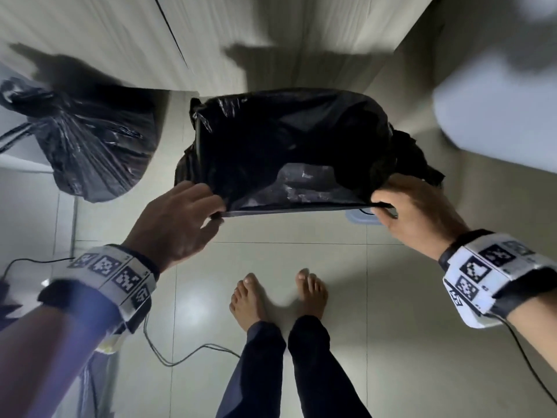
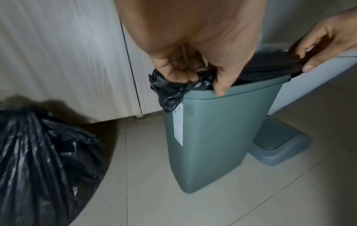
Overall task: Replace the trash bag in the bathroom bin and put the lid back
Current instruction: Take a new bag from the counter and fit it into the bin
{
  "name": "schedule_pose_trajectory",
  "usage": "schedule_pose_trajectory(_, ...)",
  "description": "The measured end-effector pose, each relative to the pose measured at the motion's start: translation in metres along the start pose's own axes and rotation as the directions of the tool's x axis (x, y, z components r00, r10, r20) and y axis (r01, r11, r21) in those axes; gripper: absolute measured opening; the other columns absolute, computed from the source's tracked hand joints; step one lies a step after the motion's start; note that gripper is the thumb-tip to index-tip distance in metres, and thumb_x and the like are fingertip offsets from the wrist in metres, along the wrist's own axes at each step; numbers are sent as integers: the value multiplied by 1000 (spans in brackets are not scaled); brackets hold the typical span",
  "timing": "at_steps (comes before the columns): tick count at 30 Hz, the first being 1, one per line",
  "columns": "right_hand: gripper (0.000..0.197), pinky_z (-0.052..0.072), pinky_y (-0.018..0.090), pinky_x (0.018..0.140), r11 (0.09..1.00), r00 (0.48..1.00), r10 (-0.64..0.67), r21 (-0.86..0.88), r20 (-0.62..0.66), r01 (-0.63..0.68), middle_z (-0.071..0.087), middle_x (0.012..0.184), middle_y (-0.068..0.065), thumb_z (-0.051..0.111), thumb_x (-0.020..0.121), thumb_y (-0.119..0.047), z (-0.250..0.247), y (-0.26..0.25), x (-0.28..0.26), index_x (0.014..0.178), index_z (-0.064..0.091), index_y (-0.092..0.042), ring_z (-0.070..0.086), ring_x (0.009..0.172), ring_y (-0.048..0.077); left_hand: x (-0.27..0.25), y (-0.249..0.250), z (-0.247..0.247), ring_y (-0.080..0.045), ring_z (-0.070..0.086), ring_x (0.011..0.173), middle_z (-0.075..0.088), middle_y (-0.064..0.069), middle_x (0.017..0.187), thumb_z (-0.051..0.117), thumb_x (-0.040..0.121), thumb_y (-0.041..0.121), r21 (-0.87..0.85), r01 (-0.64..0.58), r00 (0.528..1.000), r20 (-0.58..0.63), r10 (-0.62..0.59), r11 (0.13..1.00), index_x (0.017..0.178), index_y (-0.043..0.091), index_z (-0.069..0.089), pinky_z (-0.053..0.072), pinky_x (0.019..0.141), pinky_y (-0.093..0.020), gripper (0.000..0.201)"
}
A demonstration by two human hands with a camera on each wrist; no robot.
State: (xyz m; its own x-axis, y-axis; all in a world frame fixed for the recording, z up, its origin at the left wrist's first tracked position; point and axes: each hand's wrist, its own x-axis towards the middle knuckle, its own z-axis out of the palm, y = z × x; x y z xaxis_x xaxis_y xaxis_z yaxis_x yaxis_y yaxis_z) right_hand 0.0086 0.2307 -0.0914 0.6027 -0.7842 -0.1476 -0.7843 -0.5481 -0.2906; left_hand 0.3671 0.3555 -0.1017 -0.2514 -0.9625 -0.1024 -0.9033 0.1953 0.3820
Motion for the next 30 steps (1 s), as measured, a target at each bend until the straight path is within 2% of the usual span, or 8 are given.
schedule_pose_trajectory(6, 7, 55, 43, 62, 997, 999, 43, 58, -4, -43, 69, 78, 8, 63, 80, -4, 37, 5, -22, 77, 69, -6, 66, 74, 34, -12, 4, 31, -35, 71, 65, 74, -14, 80, 69, 81, 8, -51, 136, 972, -187, -144, 989, 84, 4, 77, 57, 57, -38, 10)
schedule_pose_trajectory(11, 9, 58, 40, 57, 996, 992, 84, 22, -91, -83, 74, 78, 9, 65, 79, -6, 64, -1, -23, 76, 73, -7, 70, 69, 33, -8, 2, 67, -30, 73, 65, 77, -15, 79, 78, 81, 9, -182, 339, 872, -307, -381, 923, 81, 6, 79, 52, 65, -29, 4)
schedule_pose_trajectory(14, 14, 59, 39, 61, 988, 976, 155, 50, -156, -149, 76, 79, 12, 65, 76, -6, 82, -2, -17, 82, 77, -9, 71, 66, 32, 3, 3, 83, -32, 75, 79, 78, -19, 85, 79, 83, 19, -385, 543, 718, -250, -650, 747, 84, 2, 80, 44, 70, -26, 17)
schedule_pose_trajectory(18, 26, 58, 37, 73, 960, 968, 249, 145, -37, -241, 75, 87, 18, 58, 80, 0, 95, 1, -7, 96, 75, -12, 69, 79, 38, 24, -5, 90, -27, 69, 92, 79, -8, 90, 81, 80, 17, -568, 720, 524, 69, -849, 399, 99, 2, 79, 50, 84, -32, 24)
schedule_pose_trajectory(21, 28, 51, 25, 83, 926, 955, 294, 262, -42, -274, 77, 95, 11, 53, 79, -4, 88, -3, -12, 94, 76, -9, 72, 86, 28, 22, -17, 90, -20, 53, 75, 65, 6, 55, 74, 77, 0, -764, 644, 401, 304, -864, 30, 81, 7, 76, 43, 67, -29, 8)
schedule_pose_trajectory(24, 26, 50, 27, 72, 872, 867, 449, 318, -218, -372, 75, 81, 10, 47, 73, -11, 72, -1, -24, 75, 74, -11, 68, 75, 28, 7, -20, 72, -13, 50, 59, 60, 8, 53, 56, 70, 8, -844, 536, 314, 195, -929, 4, 77, 15, 75, 40, 62, -28, 20)
schedule_pose_trajectory(27, 13, 46, 33, 66, 630, 733, 655, 669, -184, -395, 66, 84, 11, 49, 75, -14, 46, 5, -15, 75, 62, -11, 57, 75, 22, 12, -12, 38, -7, 67, 75, 70, 11, 80, 50, 94, 7, -967, 247, 379, 154, -913, -61, 90, 19, 69, 54, 76, -22, 22)
schedule_pose_trajectory(30, 12, 51, 31, 69, 206, 606, 794, 912, 56, -355, 67, 92, -6, 56, 81, -34, 23, 1, 25, 84, 65, -28, 64, 81, 11, 36, -12, 13, -16, 66, 111, 67, 4, 115, 43, 102, 41, -950, 130, 521, 310, -795, -285, 117, 15, 63, 51, 101, -30, 36)
